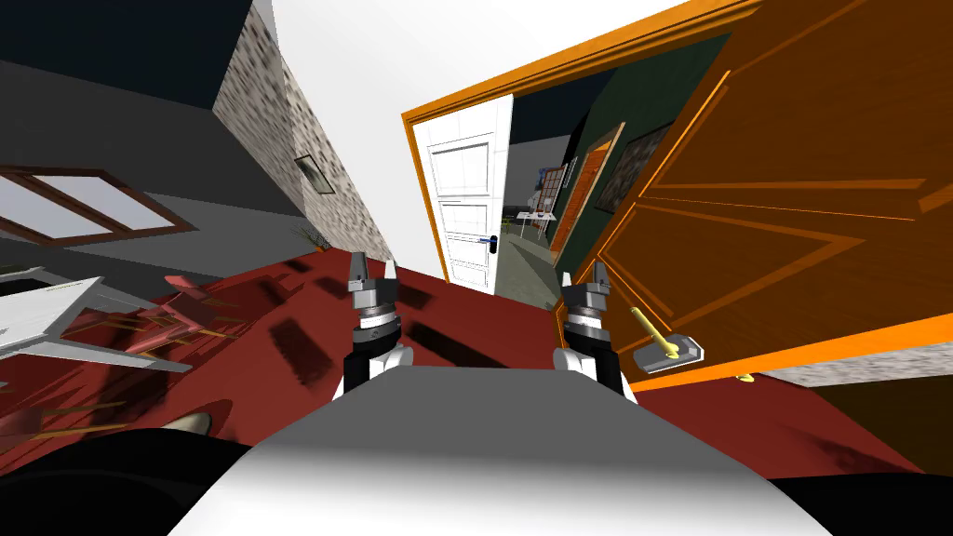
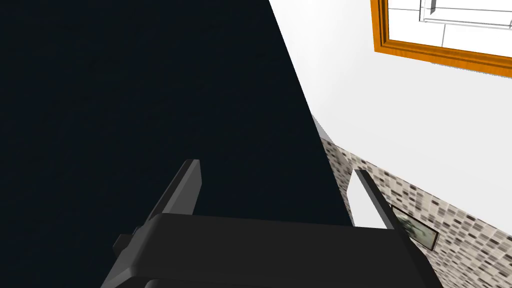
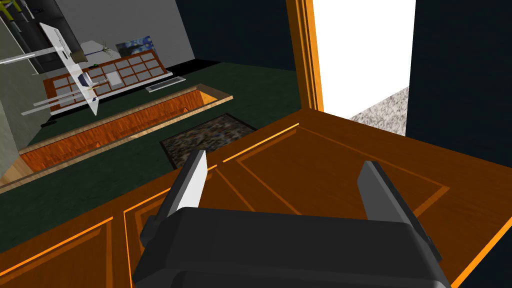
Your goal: Pull the door open
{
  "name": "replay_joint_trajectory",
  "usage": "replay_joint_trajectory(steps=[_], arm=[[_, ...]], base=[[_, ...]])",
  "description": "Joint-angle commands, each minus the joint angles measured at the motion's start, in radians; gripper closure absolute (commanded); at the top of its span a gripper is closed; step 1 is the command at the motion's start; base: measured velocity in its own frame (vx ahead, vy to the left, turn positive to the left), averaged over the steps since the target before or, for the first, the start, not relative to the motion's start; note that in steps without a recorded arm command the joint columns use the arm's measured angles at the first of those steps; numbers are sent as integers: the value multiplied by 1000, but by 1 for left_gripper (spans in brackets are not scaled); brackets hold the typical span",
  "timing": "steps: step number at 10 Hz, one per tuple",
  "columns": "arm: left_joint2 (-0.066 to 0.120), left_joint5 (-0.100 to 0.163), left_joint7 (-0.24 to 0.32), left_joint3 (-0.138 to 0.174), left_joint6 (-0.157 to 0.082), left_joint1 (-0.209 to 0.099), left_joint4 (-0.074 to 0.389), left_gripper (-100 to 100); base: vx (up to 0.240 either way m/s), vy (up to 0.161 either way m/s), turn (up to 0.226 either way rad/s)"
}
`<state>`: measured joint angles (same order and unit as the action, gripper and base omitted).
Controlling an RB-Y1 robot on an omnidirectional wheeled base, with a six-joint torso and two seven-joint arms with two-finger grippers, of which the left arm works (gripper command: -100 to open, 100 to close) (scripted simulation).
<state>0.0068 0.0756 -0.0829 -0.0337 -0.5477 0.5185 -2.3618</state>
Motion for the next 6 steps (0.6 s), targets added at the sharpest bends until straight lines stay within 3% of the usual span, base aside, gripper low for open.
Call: replay_joint_trajectory(steps=[1,6], arm=[[10,2,6,1,5,-13,28,-100],[42,7,27,5,23,-62,130,-100]], base=[[-5,84,-94],[159,-43,-74]])
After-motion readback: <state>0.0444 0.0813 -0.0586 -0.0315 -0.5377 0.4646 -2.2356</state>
